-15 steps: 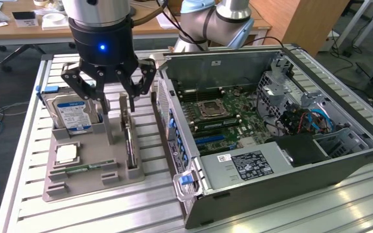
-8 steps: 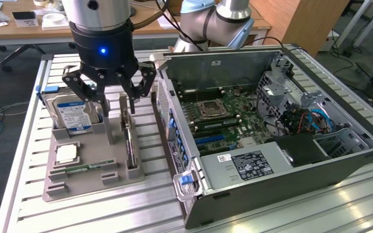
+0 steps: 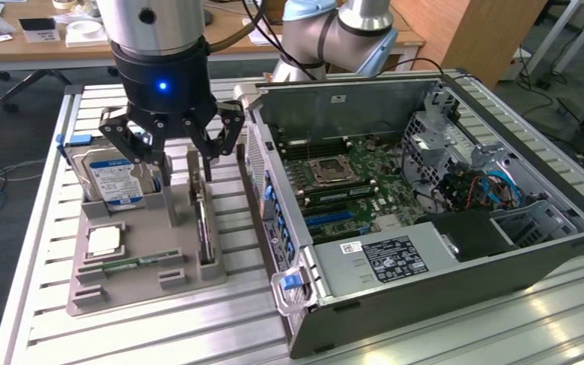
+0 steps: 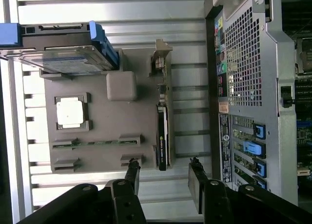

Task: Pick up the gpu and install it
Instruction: 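Pick up the gpu and move the gpu toward the slot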

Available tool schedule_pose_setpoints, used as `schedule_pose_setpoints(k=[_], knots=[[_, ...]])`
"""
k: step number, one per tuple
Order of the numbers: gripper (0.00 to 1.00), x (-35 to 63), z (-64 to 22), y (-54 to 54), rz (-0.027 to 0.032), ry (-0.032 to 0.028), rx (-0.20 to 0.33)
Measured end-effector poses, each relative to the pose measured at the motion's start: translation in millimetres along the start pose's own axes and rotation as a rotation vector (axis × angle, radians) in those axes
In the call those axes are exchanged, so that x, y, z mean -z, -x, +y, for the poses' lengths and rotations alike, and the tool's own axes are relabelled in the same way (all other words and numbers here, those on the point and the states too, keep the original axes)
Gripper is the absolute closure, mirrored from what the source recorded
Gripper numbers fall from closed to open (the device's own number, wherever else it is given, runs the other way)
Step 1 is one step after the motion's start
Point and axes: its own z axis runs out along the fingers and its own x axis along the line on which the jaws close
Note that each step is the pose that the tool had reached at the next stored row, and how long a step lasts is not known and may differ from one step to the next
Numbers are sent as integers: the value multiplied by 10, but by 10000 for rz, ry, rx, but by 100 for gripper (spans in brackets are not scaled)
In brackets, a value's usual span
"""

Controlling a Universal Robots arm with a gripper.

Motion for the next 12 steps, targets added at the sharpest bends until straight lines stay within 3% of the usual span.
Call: schedule_pose_setpoints(k=[12], knots=[[47, -21, -1, -1, -1, 1, 0]])
